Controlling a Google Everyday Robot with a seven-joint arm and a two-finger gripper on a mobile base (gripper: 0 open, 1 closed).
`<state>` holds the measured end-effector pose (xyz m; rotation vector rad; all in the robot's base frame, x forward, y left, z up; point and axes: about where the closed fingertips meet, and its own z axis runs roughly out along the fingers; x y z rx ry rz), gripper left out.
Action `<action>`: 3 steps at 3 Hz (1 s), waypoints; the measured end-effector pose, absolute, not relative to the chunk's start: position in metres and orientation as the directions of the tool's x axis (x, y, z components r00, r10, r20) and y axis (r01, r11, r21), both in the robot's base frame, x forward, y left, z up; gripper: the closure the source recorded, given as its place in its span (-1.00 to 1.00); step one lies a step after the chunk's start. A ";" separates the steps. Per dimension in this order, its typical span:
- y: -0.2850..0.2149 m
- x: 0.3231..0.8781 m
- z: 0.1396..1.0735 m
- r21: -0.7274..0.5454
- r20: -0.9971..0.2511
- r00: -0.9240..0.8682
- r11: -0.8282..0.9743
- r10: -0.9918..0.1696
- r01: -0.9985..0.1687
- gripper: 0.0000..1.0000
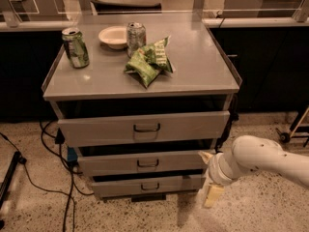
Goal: Open middle drawer
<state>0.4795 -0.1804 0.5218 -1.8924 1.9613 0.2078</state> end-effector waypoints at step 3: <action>-0.157 0.532 0.449 -0.335 -0.376 0.181 -0.049 -0.909 -0.941 -1.00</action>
Offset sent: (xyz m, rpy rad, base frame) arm 0.0435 0.0240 -0.0803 0.0274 -0.1870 0.1318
